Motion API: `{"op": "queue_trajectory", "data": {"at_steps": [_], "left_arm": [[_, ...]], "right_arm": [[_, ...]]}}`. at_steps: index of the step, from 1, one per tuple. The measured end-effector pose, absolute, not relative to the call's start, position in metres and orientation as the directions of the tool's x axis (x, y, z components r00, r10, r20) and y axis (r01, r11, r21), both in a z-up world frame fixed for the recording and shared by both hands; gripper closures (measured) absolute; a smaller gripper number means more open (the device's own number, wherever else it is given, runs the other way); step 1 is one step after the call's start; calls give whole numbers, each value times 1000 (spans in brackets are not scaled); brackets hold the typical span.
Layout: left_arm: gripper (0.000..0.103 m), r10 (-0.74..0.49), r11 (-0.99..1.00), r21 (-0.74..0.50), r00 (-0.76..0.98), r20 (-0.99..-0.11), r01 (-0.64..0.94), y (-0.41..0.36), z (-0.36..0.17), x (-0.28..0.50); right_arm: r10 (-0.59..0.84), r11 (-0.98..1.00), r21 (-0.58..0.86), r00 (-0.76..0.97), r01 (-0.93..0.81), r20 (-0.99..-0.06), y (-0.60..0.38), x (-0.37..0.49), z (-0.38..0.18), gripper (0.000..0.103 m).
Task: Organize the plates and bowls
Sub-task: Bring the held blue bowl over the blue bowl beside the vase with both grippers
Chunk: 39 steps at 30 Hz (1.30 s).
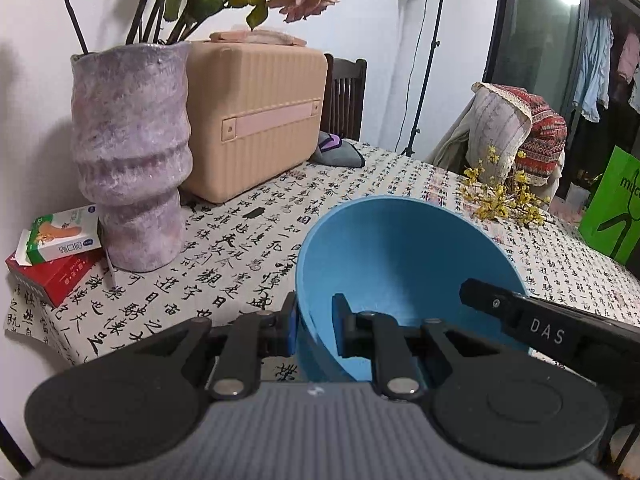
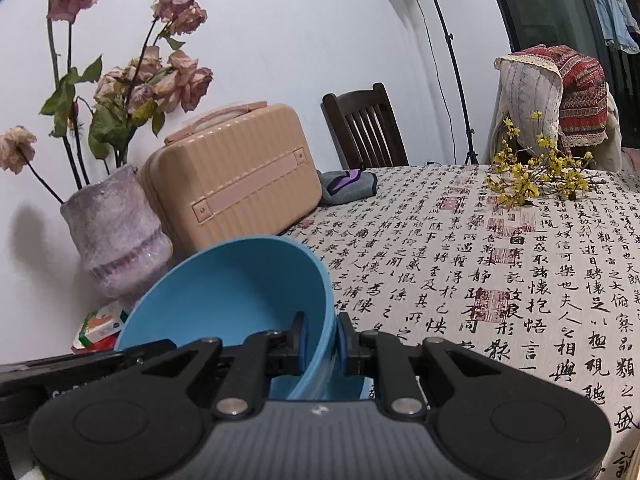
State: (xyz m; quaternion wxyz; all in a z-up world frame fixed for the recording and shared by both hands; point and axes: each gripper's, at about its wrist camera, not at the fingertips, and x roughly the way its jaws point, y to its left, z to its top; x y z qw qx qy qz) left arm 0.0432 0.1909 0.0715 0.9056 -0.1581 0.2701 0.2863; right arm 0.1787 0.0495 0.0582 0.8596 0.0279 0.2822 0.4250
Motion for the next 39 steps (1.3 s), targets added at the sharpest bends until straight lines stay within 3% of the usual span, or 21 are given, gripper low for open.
{"op": "queue_trajectory", "data": {"at_steps": [39], "left_arm": [[85,459,799,-44,655,-600,-600,185,49,61]], "right_arm": [[679,681,128,556,-721,-479,62,174,39,88]]}}
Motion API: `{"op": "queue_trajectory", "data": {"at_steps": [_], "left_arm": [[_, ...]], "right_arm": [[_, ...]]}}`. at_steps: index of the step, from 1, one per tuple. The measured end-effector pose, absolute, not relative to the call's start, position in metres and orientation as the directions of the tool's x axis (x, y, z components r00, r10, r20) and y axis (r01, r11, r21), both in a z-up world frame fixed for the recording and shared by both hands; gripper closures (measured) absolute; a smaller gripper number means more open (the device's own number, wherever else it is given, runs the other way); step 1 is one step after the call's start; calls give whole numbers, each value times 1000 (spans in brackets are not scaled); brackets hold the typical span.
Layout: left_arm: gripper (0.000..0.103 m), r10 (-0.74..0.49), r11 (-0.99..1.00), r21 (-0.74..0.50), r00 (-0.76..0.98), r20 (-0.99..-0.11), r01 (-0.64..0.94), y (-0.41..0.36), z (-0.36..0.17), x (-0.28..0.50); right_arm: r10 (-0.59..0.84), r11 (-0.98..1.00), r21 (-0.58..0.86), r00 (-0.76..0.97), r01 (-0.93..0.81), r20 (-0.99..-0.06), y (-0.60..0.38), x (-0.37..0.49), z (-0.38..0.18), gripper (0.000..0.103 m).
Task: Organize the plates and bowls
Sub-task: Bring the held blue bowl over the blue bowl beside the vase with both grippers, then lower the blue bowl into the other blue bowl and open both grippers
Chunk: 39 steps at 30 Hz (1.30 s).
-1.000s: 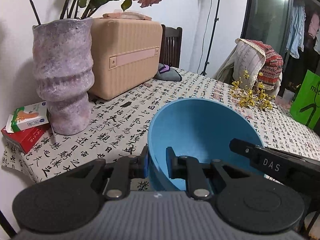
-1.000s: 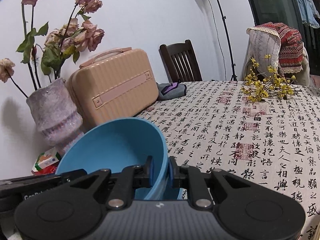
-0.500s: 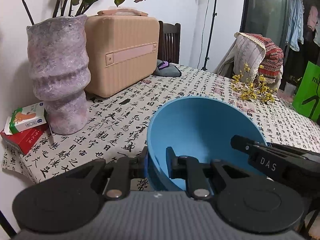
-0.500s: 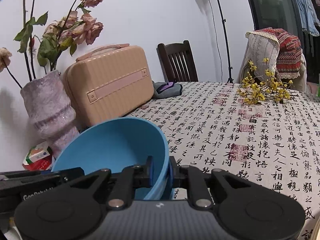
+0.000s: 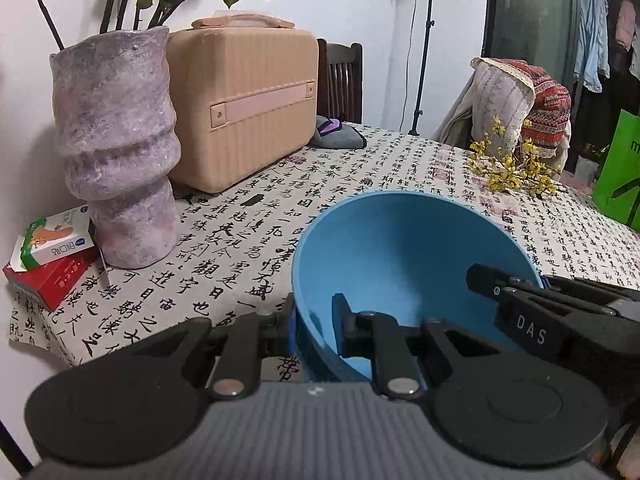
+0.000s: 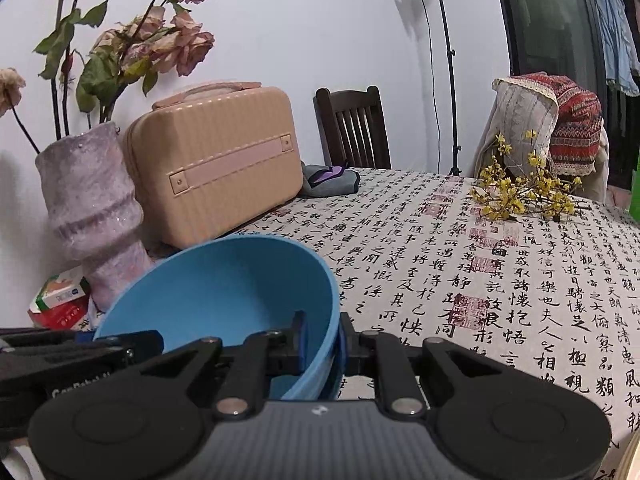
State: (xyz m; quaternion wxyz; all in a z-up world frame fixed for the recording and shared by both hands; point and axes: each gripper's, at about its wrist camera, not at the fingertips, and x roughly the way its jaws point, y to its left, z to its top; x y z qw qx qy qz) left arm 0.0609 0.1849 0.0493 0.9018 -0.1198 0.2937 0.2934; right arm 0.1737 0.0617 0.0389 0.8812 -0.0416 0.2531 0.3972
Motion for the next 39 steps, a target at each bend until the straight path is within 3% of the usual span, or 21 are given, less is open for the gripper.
{"op": "queue_trajectory", "data": {"at_steps": [19,34,38,39], "left_arm": [[85,512,797,34,645,-567,-603,176,43,62],[85,508,798,30,646,-569,-602,178,44,62],[81,490,800,-5,658,-571,-600,181,44,60],[75,484,800,-21,665,-569,-600,183,44,58]], "right_arm": [[635,689,-63,643,-722,-428,73,155,26,88],[626,694,-52,637,-718,-451,74,159,22,88],[636,691,-36,631,-722,-444,72,160,24,88],[641,692,-23,629,-721,-439,71,160,25,88]]}}
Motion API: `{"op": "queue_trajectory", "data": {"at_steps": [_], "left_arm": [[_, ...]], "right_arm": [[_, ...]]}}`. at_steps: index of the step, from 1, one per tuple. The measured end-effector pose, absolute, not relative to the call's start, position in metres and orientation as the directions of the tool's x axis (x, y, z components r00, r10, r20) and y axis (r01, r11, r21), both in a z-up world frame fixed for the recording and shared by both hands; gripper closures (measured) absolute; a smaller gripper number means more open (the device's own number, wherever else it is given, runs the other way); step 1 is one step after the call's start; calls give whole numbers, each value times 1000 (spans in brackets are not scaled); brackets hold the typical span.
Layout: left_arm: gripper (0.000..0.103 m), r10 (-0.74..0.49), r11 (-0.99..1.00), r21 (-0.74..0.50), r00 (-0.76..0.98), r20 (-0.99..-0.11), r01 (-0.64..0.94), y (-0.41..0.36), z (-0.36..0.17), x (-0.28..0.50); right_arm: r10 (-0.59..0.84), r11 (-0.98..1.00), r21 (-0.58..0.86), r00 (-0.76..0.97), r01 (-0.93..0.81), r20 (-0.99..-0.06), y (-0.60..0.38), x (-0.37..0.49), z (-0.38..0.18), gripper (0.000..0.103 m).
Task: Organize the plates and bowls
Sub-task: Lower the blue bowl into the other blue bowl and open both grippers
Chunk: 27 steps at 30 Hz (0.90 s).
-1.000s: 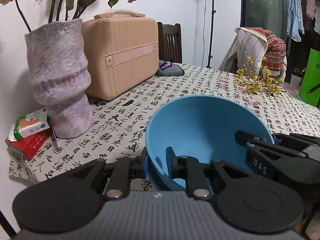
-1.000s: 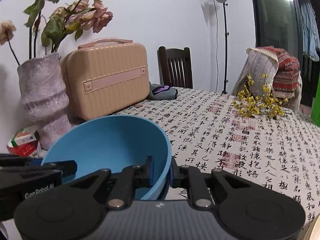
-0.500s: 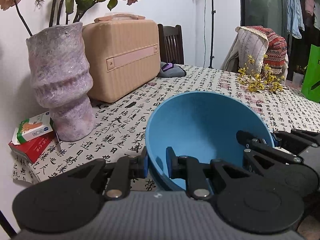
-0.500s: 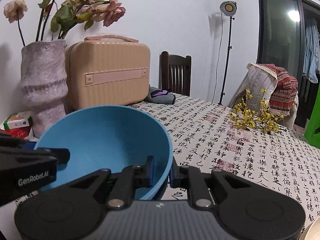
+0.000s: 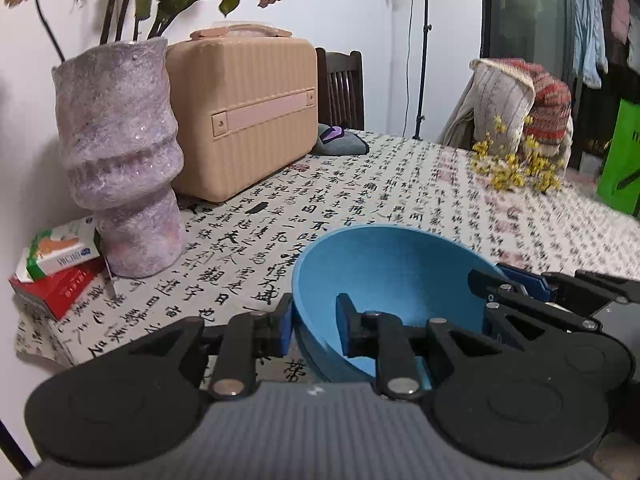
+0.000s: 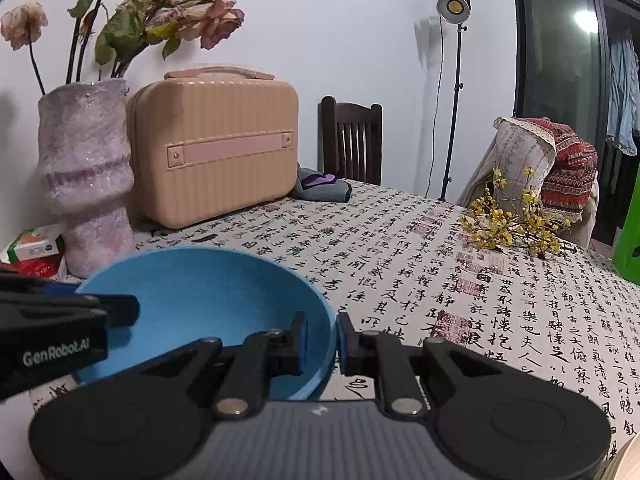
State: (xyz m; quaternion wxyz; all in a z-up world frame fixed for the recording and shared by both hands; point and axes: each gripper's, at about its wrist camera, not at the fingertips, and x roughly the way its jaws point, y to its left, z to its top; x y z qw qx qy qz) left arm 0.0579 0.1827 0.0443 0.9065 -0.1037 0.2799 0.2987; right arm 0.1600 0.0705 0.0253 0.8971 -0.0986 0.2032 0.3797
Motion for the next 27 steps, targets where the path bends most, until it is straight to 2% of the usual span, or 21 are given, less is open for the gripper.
{"op": "queue_trajectory", "data": {"at_steps": [1,3,5,6,7,8,9,10,11,12,19,27], "left_arm": [[73,476,801,-39,676,-563,-597,184,46,55],[55,478,798,-60,691,-543,-599,185,49,50],[48,488,793,-70,701,-520,-605,186,54,42],[42,490,792,-78,707,-510,-605,187,55,38],[37,488,792,-90,715,-500,-604,188,57,34],[27,489,790,-102,722,-490,-604,189,59,28],[18,492,788,-110,727,-480,-606,190,60,23],[15,495,785,-120,732,-468,-607,190,61,18],[8,491,787,-136,744,-452,-602,190,62,11],[0,486,790,-149,755,-440,-595,190,63,6],[0,450,813,-218,820,-354,-540,178,54,-37],[0,432,835,-191,830,-353,-516,167,29,-55]], "right_arm": [[651,689,-4,622,-724,-435,68,161,27,84],[673,682,40,605,-730,-425,62,163,31,70],[693,676,78,596,-733,-407,51,164,35,49],[701,672,91,591,-735,-399,46,165,36,44],[709,667,107,585,-737,-393,40,165,38,34],[722,657,124,574,-743,-387,34,165,39,22],[740,641,144,557,-754,-378,27,165,39,17],[754,626,158,542,-763,-370,21,164,39,8],[768,611,169,527,-774,-365,15,163,39,2],[778,599,176,516,-781,-359,10,160,39,0],[808,567,159,507,-809,-302,-29,133,35,0],[815,558,125,513,-820,-269,-53,110,24,0]]}}
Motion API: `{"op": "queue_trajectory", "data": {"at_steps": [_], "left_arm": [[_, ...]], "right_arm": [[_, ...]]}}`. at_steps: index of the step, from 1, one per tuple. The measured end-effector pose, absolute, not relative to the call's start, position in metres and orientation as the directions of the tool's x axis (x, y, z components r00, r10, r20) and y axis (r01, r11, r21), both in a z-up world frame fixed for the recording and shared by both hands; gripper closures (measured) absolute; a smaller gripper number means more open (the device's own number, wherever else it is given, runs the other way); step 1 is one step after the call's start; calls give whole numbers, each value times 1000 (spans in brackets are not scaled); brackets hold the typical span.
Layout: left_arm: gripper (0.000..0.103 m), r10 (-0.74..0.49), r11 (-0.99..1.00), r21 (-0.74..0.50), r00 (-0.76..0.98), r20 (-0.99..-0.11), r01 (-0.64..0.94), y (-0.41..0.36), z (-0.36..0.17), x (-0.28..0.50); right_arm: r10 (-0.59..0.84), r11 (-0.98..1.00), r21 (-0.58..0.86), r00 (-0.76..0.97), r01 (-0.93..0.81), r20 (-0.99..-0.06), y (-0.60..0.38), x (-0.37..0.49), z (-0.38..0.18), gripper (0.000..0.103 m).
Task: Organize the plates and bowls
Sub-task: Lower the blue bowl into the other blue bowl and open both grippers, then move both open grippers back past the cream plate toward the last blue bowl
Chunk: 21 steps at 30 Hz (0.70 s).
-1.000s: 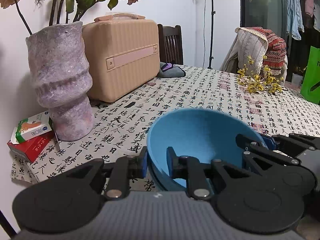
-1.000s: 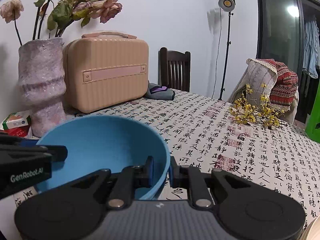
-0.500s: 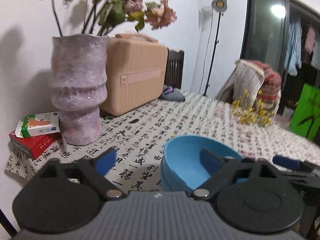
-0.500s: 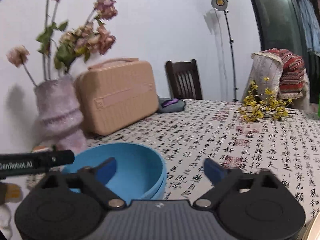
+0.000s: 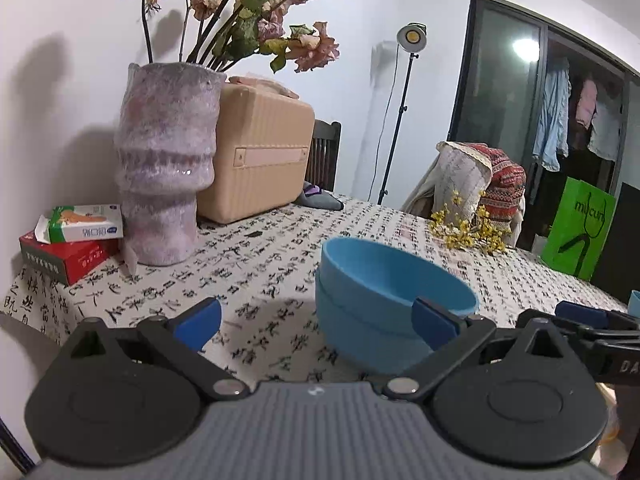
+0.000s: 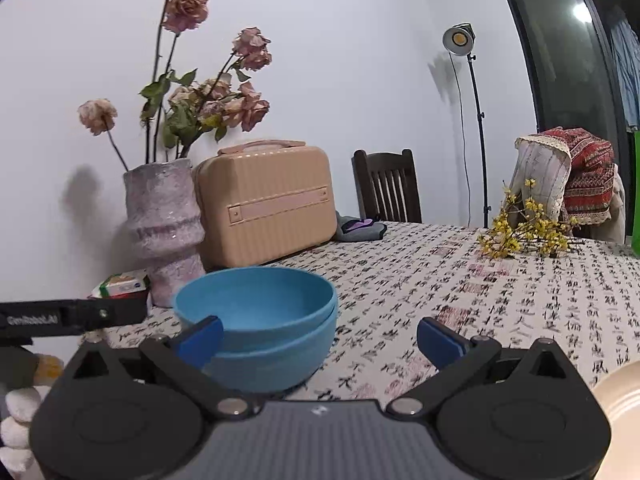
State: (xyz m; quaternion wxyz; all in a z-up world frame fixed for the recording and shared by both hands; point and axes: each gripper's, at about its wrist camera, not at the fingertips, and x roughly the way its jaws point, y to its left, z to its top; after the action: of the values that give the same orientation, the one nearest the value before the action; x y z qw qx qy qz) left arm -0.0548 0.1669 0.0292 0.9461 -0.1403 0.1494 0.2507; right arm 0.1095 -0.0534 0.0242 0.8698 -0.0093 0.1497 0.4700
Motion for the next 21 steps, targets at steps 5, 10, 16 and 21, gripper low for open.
{"op": "queue_trajectory", "data": {"at_steps": [5,10,16,21], "left_arm": [[0,419,848,-190,846,-330,-495,164,16,-69],[0,407,846,-209,849,-338,-490,165,5,-80],[0,409,850,-208,856,-316,-483,162,-1,-88],[0,393,868,-192,870,-299,-458,159,-2,-83]], "right_arm": [[791,594,81,563,-801,-239,-65,98,16,0],[784,604,74,574,-794,-238,-70,90,4,0],[777,615,97,579,-783,-248,-68,87,-5,0],[746,645,85,601,-760,-285,-65,87,-10,0]]}}
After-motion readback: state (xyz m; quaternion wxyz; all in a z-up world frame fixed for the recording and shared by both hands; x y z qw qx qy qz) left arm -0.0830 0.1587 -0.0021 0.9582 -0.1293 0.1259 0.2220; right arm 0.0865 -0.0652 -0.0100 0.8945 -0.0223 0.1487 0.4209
